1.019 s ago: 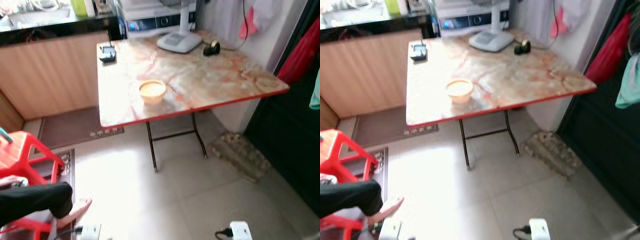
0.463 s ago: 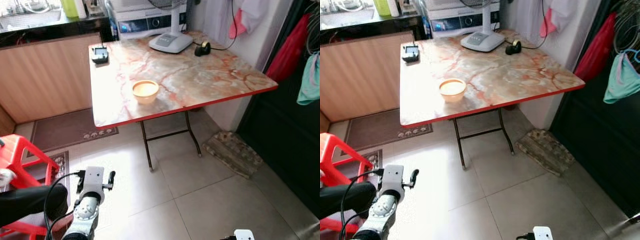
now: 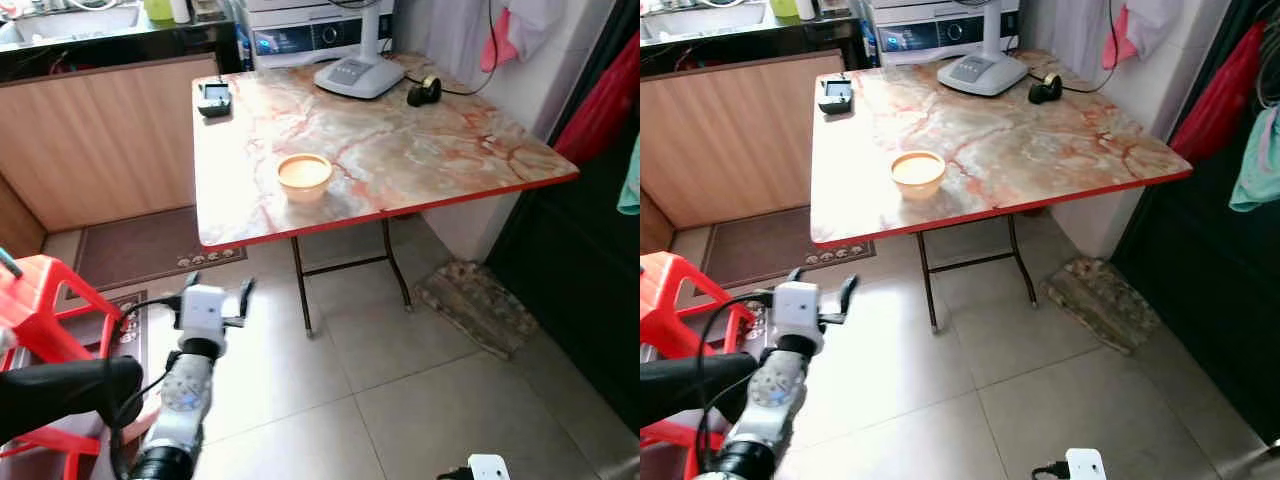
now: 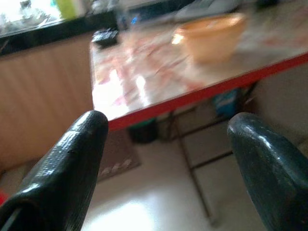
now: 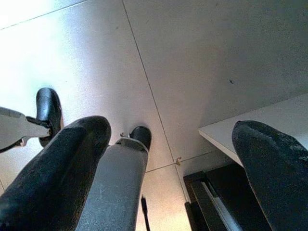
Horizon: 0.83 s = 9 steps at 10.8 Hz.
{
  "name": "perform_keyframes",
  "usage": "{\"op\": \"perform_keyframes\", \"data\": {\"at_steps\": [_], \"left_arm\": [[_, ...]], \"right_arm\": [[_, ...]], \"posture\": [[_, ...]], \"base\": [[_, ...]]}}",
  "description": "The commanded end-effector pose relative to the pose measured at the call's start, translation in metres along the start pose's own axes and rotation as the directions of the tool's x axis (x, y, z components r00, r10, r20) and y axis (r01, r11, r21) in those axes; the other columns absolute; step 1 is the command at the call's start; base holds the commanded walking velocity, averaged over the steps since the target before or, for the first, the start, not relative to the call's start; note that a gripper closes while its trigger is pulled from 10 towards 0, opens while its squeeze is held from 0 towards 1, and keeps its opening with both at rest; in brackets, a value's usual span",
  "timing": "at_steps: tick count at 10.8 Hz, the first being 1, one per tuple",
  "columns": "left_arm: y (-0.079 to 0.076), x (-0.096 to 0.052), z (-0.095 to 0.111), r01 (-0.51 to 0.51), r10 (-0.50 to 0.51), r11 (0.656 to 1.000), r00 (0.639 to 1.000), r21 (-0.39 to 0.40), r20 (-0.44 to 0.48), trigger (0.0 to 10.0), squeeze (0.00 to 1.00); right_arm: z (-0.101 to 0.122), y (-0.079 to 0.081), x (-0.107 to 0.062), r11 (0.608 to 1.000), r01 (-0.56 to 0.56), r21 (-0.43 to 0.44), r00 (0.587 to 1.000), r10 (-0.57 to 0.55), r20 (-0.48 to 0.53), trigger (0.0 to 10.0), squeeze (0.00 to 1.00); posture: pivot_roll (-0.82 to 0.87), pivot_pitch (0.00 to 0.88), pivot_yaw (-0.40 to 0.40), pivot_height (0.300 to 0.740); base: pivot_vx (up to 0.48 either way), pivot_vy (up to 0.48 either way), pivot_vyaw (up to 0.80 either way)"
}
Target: Restocking fridge
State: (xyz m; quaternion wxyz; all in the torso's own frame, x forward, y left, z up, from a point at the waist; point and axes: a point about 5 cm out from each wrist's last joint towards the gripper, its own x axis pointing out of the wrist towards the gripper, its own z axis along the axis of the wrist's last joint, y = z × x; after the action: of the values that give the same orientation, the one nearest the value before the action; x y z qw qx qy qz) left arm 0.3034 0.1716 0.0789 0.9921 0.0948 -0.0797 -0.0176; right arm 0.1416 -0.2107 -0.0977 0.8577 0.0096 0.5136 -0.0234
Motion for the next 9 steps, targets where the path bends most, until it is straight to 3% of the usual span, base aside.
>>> {"op": "perform_keyframes", "data": {"at_steps": [1, 3, 6, 9], "left_arm": [[-0.008, 0.000, 0.009, 0.022, -0.020, 0.998, 0.999, -0.050, 0.035, 10.0, 0.00], [-0.010, 0.006, 0.018, -0.009, 0.014, 0.995, 0.999, -0.099, 0.051, 10.0, 0.00], [-0.004, 0.016, 0.025, -0.056, 0.063, 0.992, 0.997, -0.114, 0.054, 10.0, 0.00], [-0.002, 0.020, 0.033, -0.043, 0.050, 0.994, 0.997, -0.101, 0.066, 10.0, 0.00]], "right_arm": [[-0.002, -0.001, -0.001, 1.000, 0.009, 0.018, 1.000, -0.009, 0.008, 10.0, 0.00], [-0.002, -0.002, -0.001, 1.000, 0.019, 0.022, 1.000, -0.019, 0.011, 10.0, 0.00], [-0.002, -0.001, -0.001, 1.000, 0.015, 0.018, 1.000, -0.015, 0.012, 10.0, 0.00], [-0.002, -0.002, -0.001, 1.000, 0.022, 0.005, 1.000, -0.022, 0.010, 10.0, 0.00]], "posture": [[0.05, 0.057, 0.008, 0.740], [0.05, 0.061, 0.008, 0.740], [0.05, 0.062, 0.000, 0.740], [0.05, 0.061, 0.006, 0.740]], "base": [[0.000, 0.000, 0.00], [0.000, 0.000, 0.00], [0.000, 0.000, 0.00], [0.082, 0.000, 0.00]]}}
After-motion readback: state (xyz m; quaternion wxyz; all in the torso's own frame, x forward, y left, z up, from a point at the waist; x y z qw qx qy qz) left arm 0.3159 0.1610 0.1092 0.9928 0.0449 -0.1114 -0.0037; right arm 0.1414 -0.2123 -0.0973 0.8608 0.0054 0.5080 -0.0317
